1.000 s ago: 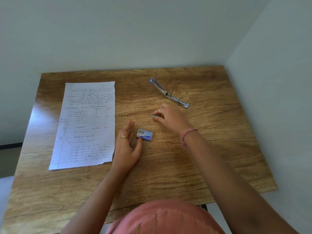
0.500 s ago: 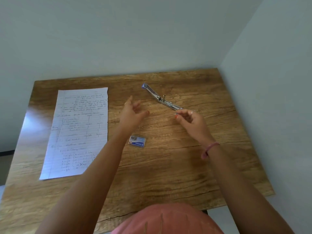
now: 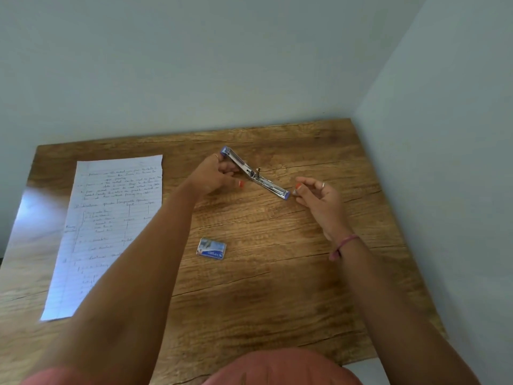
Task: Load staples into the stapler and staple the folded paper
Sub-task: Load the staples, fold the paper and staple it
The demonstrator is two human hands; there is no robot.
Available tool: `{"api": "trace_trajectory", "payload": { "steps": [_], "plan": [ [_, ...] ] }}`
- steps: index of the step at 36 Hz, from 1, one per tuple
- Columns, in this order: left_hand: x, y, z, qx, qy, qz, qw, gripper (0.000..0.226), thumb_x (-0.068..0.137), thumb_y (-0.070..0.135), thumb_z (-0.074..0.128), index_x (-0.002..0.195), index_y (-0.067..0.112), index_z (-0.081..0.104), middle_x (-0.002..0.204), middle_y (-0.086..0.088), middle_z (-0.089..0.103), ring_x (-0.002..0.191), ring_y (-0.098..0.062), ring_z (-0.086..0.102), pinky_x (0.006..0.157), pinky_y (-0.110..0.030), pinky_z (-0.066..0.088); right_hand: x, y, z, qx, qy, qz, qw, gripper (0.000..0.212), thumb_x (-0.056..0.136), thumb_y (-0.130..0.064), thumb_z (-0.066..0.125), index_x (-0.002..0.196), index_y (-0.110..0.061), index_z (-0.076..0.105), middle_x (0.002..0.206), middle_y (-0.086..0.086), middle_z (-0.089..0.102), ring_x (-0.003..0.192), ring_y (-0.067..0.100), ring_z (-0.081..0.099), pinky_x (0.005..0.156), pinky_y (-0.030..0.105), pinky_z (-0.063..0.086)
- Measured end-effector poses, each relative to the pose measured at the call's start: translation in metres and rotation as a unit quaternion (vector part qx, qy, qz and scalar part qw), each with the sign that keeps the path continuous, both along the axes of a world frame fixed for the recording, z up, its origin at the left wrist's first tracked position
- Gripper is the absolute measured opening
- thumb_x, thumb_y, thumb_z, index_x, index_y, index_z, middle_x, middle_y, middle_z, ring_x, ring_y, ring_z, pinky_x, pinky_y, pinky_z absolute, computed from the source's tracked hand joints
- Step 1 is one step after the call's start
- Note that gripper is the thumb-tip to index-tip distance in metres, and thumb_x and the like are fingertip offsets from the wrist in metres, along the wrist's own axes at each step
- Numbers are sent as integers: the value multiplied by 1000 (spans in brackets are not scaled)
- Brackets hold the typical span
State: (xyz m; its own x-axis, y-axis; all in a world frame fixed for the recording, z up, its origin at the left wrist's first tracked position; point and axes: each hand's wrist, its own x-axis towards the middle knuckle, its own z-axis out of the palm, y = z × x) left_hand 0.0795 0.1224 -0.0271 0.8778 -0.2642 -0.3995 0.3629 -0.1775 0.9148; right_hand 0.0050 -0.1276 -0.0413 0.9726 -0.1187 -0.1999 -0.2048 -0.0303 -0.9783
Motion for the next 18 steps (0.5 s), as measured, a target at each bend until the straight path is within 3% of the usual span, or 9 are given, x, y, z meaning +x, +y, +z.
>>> {"api": "trace_trajectory", "payload": {
  "steps": [4,8,13,18],
  "plan": [
    [0,-6,-5,-72,10,27,997,45,79,-14,65,119,3,52,116,-9,69,105,-15,67,80,-23,56,8,5,-4,-11,5,1,1000,16,90,-13,67,103,-21,70,97,3,75,96,18,71,83,27,56],
    [-1,-16,-6,-82,15,34,996,17,90,1,60,104,11,61,113,-8,69,105,-16,67,85,-21,54,10,5,-4,-17,9,10,1000,17,88,-11,69,103,-18,70,95,2,76,92,17,72,81,27,57],
    [-13,-29,-8,-129,22,60,990,20,95,4,54,108,16,62,110,-6,68,98,-12,69,79,-22,56,7,4,-1,-4,3,13,1000,16,85,-8,71,99,-17,70,90,-5,77,88,11,73,73,19,55],
    [-33,-30,-9,-196,16,98,976,20,96,10,53,114,15,61,117,-13,66,110,-25,65,82,-36,57,-3,5,-1,6,-10,1,1000,16,83,-8,74,97,-16,71,95,0,77,90,13,72,76,21,55]
  ]
}}
